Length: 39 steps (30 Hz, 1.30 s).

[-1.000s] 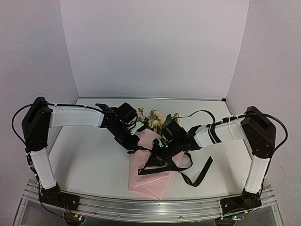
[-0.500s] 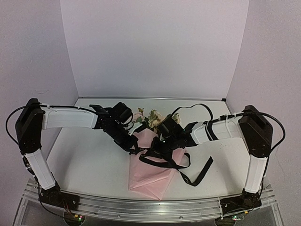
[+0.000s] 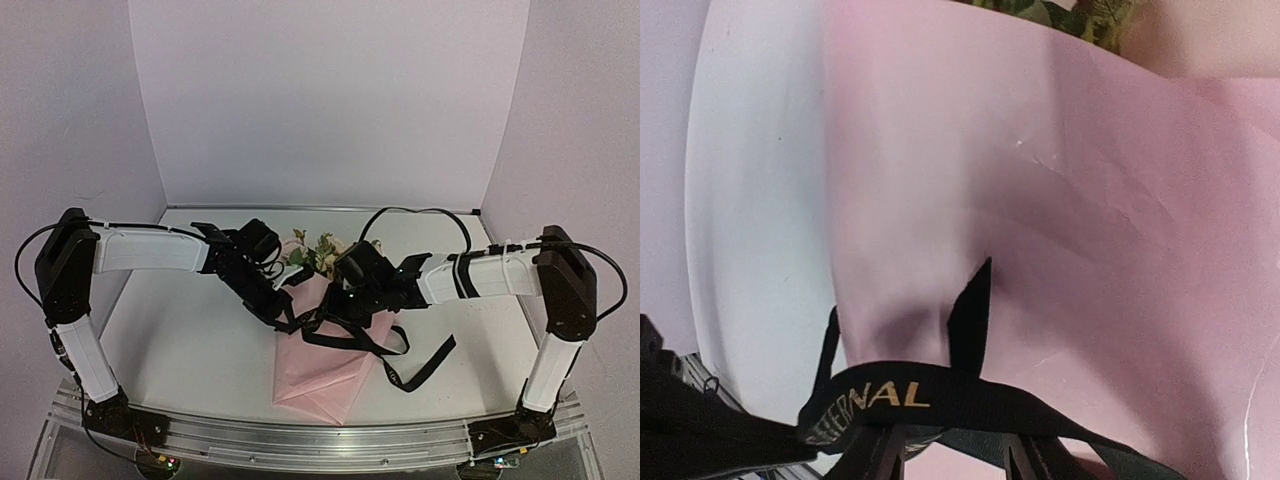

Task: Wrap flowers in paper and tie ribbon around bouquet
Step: Cross the ribbon over the folded bouquet.

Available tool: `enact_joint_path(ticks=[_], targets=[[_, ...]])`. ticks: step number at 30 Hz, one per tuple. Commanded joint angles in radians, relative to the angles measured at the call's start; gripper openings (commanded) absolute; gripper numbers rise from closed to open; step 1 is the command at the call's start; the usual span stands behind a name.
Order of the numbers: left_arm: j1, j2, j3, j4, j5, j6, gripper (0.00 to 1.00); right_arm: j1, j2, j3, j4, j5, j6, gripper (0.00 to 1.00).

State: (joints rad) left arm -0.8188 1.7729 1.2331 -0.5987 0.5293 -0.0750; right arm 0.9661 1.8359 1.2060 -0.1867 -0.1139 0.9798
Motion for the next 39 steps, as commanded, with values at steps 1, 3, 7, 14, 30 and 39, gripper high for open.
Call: enact_joint_path(ticks=[1,3,7,14,30,39], targets=[[0.004,0.003,0.025,-0.013,0.046,0.030,0.01,0.016,-0.091,-0.019,-0.021,0.055,-0.034,0.38],[0.004,0.001,0.024,-0.014,0.061,0.036,0.02,0.023,-0.114,-0.032,-0.035,0.069,-0.039,0.42],[0.003,0.002,0.026,-0.012,0.093,0.051,0.02,0.027,-0.134,-0.049,-0.075,0.099,-0.040,0.49],[-0.008,0.002,0.041,-0.029,0.163,0.095,0.06,0.026,-0.171,-0.065,-0.137,0.152,-0.092,0.63],[-0.074,0.074,0.052,-0.098,0.071,0.159,0.07,0.021,-0.101,0.023,-0.174,0.093,-0.418,0.65],[-0.074,0.046,0.021,-0.074,0.064,0.145,0.15,0.021,-0.055,0.014,-0.185,0.080,-0.318,0.50]])
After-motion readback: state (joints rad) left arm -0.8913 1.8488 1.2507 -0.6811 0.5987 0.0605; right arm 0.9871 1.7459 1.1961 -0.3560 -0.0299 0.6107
